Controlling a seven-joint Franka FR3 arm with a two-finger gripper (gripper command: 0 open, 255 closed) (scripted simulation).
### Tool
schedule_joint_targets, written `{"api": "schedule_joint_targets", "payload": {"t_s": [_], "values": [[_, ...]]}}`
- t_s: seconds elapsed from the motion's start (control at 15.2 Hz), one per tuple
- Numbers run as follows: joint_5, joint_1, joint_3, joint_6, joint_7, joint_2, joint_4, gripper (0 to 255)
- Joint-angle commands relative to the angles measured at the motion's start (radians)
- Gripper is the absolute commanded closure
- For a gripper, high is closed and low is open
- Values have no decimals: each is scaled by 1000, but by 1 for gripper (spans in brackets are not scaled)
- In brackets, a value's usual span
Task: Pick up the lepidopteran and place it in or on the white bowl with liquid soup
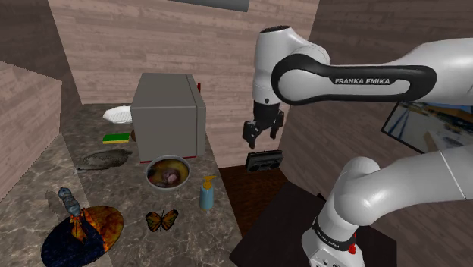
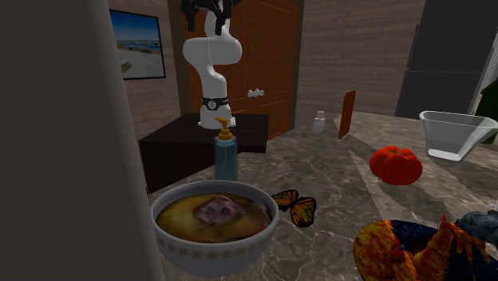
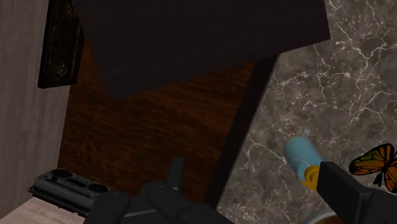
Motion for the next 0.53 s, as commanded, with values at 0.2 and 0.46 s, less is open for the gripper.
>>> {"api": "schedule_joint_targets", "payload": {"t_s": [0.2, 0.46], "values": [[38, -13, 126, 142, 192, 112, -24, 0], [38, -38, 231, 254, 352, 235, -13, 0]]}}
